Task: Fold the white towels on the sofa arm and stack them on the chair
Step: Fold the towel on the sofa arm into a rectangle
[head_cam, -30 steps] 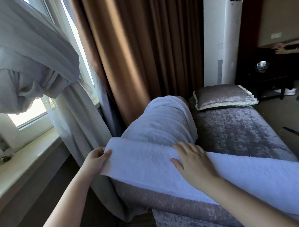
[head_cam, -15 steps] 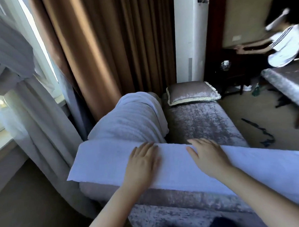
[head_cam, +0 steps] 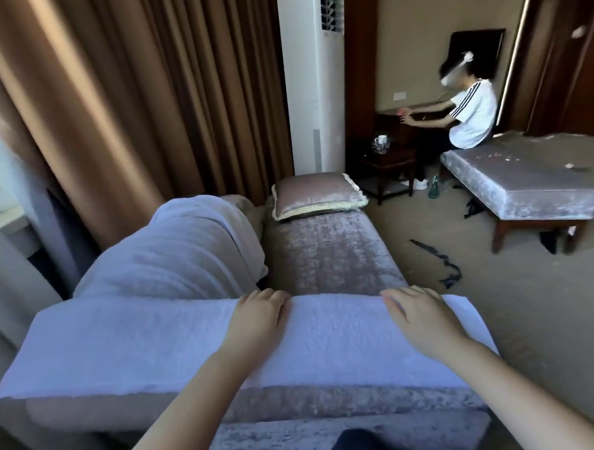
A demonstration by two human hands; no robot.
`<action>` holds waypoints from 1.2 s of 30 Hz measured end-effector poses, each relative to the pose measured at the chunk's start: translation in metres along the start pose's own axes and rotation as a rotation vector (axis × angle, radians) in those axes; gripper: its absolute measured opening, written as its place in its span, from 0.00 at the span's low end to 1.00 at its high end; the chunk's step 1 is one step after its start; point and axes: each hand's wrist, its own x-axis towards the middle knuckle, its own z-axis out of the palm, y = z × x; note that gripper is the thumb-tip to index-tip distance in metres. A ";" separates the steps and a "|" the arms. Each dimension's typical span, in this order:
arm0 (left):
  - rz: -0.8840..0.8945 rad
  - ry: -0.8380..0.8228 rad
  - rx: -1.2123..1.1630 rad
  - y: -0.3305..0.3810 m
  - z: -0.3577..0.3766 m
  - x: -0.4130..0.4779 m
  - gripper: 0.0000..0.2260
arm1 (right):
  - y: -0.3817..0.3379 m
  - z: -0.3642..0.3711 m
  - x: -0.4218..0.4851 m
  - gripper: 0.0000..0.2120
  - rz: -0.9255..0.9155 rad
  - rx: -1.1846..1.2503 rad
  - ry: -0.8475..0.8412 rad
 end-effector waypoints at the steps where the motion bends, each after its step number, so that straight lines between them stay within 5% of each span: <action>1: -0.018 -0.021 -0.032 0.006 0.000 0.009 0.21 | 0.009 -0.002 -0.001 0.16 0.015 -0.008 0.001; 6: -0.078 -0.054 -0.127 0.009 0.005 0.041 0.12 | 0.040 -0.004 0.001 0.27 0.029 0.009 -0.003; 11: -0.061 -0.104 -0.126 0.008 0.002 0.067 0.14 | 0.043 -0.009 0.010 0.12 0.026 -0.009 0.075; 14: -0.014 -0.217 0.009 0.008 0.004 0.068 0.17 | 0.044 -0.009 0.012 0.12 0.041 -0.069 0.045; 20: -0.139 -0.167 0.149 -0.026 -0.018 0.065 0.23 | 0.041 -0.004 0.011 0.10 -0.008 -0.004 0.082; 29: -0.187 -0.214 -0.059 -0.054 -0.023 0.069 0.32 | -0.058 0.008 0.058 0.15 -0.232 0.131 -0.042; 36: -0.294 -0.188 0.018 -0.117 -0.040 0.036 0.31 | -0.081 0.020 0.080 0.16 -0.175 0.145 -0.192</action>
